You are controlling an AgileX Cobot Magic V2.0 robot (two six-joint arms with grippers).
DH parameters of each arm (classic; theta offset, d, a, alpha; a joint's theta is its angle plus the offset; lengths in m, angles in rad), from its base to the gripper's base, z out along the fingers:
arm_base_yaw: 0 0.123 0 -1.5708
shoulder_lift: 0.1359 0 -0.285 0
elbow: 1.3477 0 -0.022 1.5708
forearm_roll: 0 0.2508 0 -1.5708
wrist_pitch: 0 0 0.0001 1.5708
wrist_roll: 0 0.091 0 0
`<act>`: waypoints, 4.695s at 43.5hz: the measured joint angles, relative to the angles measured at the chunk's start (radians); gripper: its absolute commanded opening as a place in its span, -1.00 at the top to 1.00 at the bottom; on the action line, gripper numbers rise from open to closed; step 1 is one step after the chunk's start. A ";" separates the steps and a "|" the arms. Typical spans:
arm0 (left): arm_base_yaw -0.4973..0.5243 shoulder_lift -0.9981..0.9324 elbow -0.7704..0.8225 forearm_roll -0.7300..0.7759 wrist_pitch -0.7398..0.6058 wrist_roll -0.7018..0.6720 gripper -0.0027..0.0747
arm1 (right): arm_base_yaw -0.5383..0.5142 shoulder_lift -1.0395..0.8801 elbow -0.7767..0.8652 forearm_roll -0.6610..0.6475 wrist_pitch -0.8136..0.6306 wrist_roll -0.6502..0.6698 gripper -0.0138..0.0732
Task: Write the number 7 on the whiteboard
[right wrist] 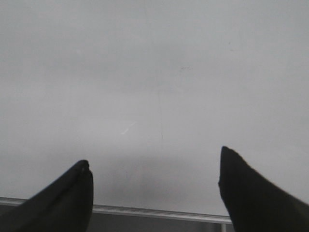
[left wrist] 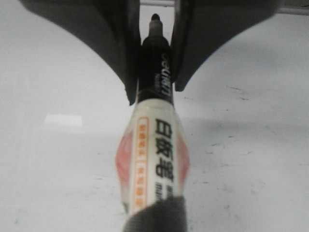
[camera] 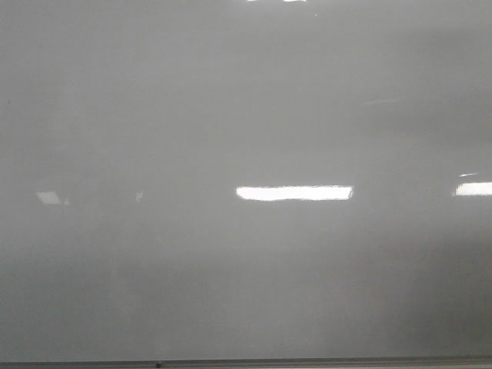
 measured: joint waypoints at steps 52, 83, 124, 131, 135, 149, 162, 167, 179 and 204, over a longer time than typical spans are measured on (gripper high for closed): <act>-0.625 0.011 -0.306 -0.355 0.674 0.841 0.91 | 0.296 0.260 -0.265 0.502 0.424 -0.943 -0.61; -0.824 0.044 -0.306 -0.313 0.600 0.841 0.91 | 0.659 0.491 -0.410 0.551 0.361 -0.977 -0.29; -0.814 0.013 -0.306 -0.307 0.560 0.842 -0.21 | 0.659 0.489 -0.414 0.543 0.337 -0.899 0.83; -0.725 -0.095 -0.306 -0.309 0.560 0.809 -0.21 | 0.659 0.444 -0.414 0.377 0.339 -0.745 0.83; -0.636 -0.175 -0.306 -0.309 0.560 0.772 -0.21 | 0.651 0.383 -0.412 0.271 0.344 -0.609 0.83; -0.378 -0.418 -0.198 -0.311 0.567 0.630 -0.21 | 0.396 0.128 -0.122 0.270 0.109 -0.373 0.83; -0.343 -0.442 -0.170 -0.347 0.552 0.606 -0.21 | 0.383 0.124 0.029 0.426 -0.267 -0.381 0.83; -0.343 -0.442 -0.170 -0.355 0.543 0.606 -0.21 | 0.398 0.170 0.023 0.430 -0.349 -0.381 0.83; -0.343 -0.442 -0.170 -0.357 0.541 0.606 -0.21 | 0.429 0.378 -0.139 0.432 -0.378 -0.383 0.83; -0.343 -0.442 -0.170 -0.357 0.538 0.606 -0.21 | 0.371 0.620 -0.285 0.448 -0.356 -0.391 0.83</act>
